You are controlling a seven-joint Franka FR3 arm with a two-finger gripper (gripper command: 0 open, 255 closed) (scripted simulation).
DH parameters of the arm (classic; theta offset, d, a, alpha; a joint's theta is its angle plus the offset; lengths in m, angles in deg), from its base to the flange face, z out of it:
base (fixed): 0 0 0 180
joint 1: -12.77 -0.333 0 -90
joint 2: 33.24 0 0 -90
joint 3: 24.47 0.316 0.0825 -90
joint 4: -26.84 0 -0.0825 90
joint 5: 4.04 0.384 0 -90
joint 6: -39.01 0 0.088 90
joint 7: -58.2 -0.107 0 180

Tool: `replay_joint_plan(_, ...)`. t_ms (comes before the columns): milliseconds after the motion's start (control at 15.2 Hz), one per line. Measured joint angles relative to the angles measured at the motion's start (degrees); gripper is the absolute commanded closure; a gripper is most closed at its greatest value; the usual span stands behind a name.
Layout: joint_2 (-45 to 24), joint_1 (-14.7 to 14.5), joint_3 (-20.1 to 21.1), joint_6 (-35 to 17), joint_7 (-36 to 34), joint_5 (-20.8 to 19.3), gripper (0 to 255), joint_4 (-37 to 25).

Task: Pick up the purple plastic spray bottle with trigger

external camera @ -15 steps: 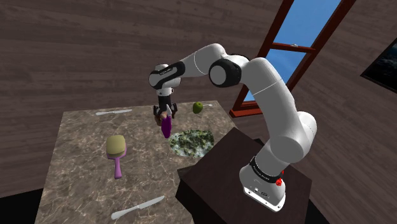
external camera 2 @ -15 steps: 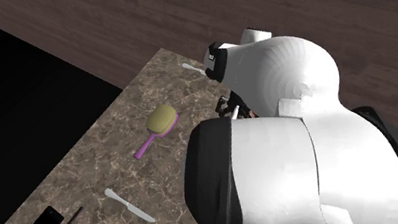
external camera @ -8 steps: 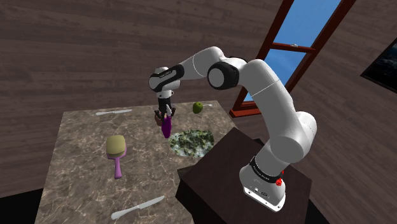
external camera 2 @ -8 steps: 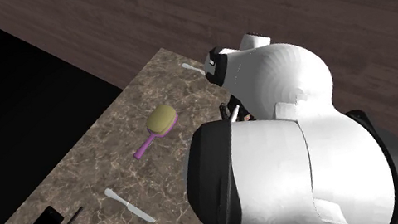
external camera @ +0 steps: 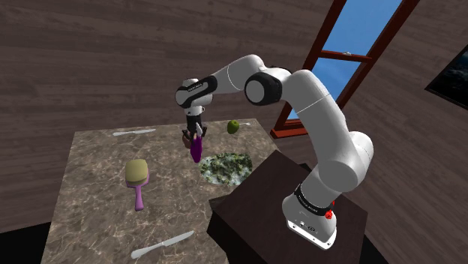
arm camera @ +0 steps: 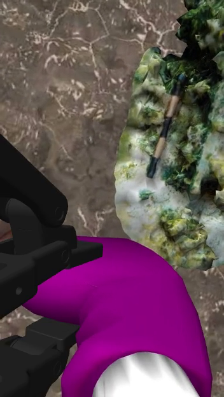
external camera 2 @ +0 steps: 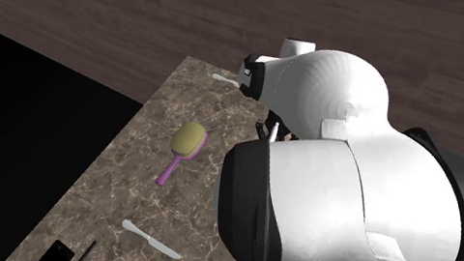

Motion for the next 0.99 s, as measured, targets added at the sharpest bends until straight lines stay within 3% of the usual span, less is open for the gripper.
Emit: replay_joint_plan(990,8.86,0.08,-0.06,4.33,-0.51,-0.06,255,4.50)
